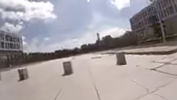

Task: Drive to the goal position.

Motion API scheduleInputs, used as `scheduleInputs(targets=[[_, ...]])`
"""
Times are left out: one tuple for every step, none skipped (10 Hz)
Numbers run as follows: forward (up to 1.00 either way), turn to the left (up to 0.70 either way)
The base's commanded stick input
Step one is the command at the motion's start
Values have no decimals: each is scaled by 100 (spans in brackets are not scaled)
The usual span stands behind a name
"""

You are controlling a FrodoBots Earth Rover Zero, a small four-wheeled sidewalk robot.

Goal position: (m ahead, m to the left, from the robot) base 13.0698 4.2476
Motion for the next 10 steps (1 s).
scheduleInputs(targets=[[70, 0], [70, 0], [70, 0], [70, 0], [70, 0], [70, 0], [70, 0], [70, 0], [70, 0], [70, 0]])
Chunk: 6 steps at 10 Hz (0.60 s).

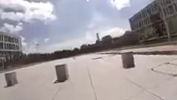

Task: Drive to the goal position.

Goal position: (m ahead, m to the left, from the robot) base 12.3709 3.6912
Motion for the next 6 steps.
scheduleInputs(targets=[[70, 0], [70, 0], [70, 0], [70, 0], [70, 0], [70, 0]])
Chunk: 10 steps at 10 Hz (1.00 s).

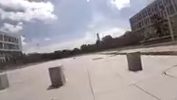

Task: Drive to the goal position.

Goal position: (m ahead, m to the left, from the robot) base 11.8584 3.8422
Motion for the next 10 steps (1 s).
scheduleInputs(targets=[[70, 0], [70, 0], [70, 0], [70, 0], [70, 0], [70, 0], [70, 0], [70, 0], [70, 0], [70, 1]])
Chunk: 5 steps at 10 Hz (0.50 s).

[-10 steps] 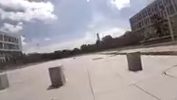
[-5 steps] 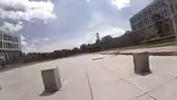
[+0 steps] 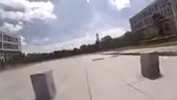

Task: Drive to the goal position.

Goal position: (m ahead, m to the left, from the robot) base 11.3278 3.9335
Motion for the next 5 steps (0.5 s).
scheduleInputs(targets=[[70, 7], [70, 4], [70, 3], [70, 1], [70, 0]])
